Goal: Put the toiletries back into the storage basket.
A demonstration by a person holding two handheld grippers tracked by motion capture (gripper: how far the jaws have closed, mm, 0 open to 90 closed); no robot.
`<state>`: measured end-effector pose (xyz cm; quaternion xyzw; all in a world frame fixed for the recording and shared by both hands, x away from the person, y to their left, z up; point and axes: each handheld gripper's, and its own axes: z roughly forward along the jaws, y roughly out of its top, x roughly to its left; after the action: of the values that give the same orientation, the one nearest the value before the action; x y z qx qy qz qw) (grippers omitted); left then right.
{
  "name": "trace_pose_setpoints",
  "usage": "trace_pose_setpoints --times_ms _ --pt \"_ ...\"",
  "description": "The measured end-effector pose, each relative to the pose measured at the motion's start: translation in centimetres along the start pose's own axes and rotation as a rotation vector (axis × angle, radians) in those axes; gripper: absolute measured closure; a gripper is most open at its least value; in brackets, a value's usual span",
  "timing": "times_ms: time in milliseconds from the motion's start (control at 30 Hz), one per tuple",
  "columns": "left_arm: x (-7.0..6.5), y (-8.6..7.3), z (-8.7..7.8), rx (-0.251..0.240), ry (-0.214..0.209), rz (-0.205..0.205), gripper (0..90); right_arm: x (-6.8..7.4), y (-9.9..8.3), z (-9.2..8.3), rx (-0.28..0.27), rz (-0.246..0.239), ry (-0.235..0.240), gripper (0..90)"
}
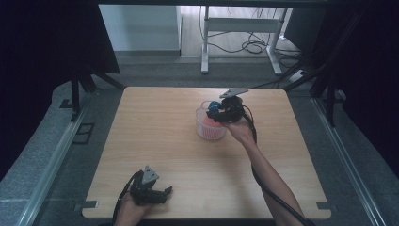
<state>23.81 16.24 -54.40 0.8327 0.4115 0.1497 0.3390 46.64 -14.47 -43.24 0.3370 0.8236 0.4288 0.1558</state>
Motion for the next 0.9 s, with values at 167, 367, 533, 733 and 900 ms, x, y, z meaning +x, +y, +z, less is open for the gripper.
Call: trace_pose_setpoints --times_ms 167,367,533,733,900 --pt "0.0 0.0 0.0 0.000 0.000 0.000 11.1 0.2 0.3 -0.3 -0.010 -0.008 -0.004 32.1" --pt "0.0 0.0 0.0 0.002 0.000 0.002 11.1 0.5 0.5 -0.8 -0.001 -0.027 -0.006 27.1" --pt "0.0 0.0 0.0 0.001 0.000 0.000 11.1 0.5 0.6 -1.2 0.001 -0.029 -0.003 23.0" --pt "0.0 0.0 0.0 0.000 0.000 0.000 11.1 0.7 0.7 -1.8 0.010 -0.043 0.002 18.2" --pt "0.0 0.0 0.0 0.000 0.000 0.000 11.1 0.9 0.7 -2.3 0.007 -0.051 -0.002 13.6"
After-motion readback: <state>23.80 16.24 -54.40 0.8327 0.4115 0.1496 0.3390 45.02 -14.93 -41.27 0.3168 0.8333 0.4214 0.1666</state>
